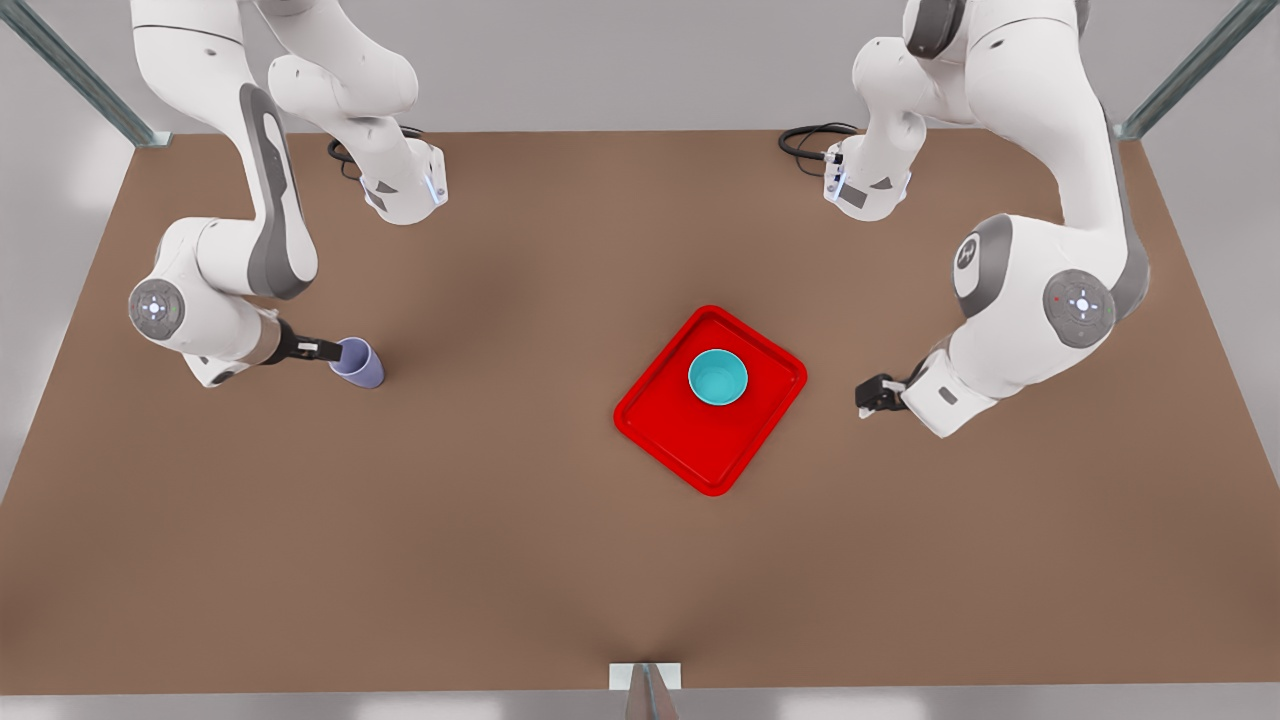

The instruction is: Place the bowl on the tray with the left arm and the cup on the tray with the right arm

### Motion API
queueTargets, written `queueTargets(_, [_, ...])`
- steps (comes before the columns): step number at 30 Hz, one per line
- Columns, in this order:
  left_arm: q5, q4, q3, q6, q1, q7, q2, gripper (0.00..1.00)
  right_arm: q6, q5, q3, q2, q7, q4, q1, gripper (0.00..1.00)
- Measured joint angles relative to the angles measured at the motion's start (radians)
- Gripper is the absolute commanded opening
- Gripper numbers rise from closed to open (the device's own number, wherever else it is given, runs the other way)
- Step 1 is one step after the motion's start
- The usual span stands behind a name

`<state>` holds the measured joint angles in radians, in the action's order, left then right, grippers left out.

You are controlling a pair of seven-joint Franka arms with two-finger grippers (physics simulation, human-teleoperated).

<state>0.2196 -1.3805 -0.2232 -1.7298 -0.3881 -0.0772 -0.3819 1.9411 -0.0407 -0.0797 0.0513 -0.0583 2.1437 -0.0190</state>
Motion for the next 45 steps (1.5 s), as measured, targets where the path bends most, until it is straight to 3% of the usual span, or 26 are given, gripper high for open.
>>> queueTargets(9, [0.0, 0.001, 0.001, -0.001, 0.0, -0.003, -0.017, 1.0, 0.017, -0.023, 0.015, 0.045, 0.007, 0.004, -0.01, 0.97])
queueTargets(33, [-0.042, 0.015, -0.005, 0.019, 0.002, 0.052, -0.002, 1.0, 0.04, 0.016, 0.014, 0.128, 0.018, 0.038, 0.002, 1.0])
queueTargets(45, [-0.081, 0.061, -0.009, 0.165, 0.005, 0.071, 0.049, 1.0, 0.092, 0.036, 0.005, 0.14, 0.061, 0.078, 0.026, 1.0])
